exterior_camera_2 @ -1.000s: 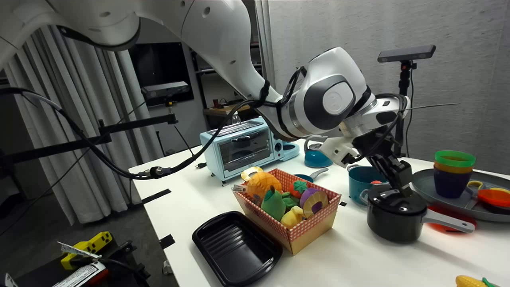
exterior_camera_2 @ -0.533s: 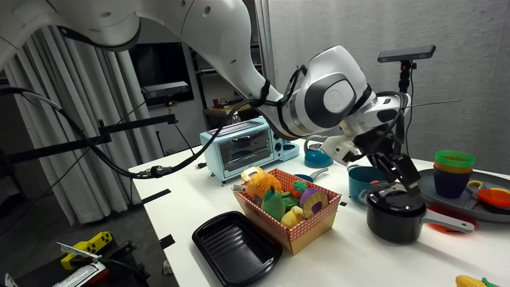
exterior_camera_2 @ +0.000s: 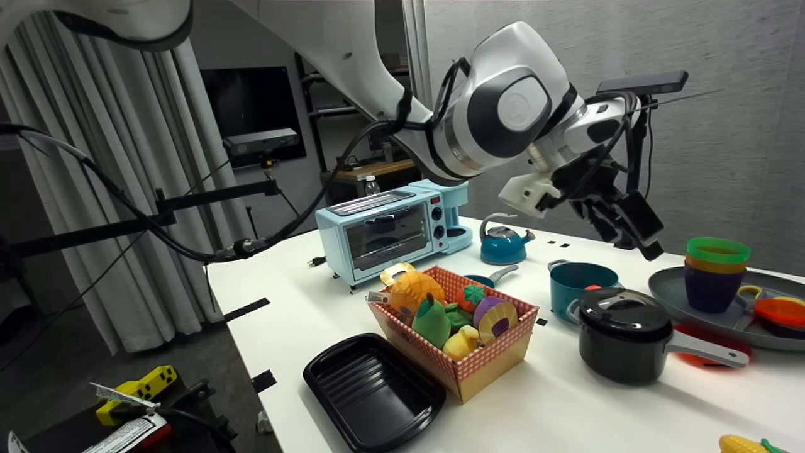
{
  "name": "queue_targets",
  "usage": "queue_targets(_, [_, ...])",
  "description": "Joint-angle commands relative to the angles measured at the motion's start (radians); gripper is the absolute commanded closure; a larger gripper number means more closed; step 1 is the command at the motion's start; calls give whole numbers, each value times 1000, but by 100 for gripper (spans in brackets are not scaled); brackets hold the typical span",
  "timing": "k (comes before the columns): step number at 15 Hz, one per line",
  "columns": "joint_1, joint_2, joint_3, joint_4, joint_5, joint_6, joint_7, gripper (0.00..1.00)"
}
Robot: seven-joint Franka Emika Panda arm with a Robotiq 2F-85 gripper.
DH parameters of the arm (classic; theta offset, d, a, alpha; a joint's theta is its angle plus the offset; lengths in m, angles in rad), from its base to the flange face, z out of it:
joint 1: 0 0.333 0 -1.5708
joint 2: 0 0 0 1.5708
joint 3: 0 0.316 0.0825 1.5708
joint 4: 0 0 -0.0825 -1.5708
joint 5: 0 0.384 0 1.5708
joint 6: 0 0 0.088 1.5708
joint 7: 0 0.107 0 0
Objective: Pick the lid from the blue pot and put it on the black pot
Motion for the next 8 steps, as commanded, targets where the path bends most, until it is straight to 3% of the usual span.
queue_targets(1, [33,-169,8,-174,-22,69,-70,0])
queue_targets(8, [28,-492,85,-459,-39,40,-212,0])
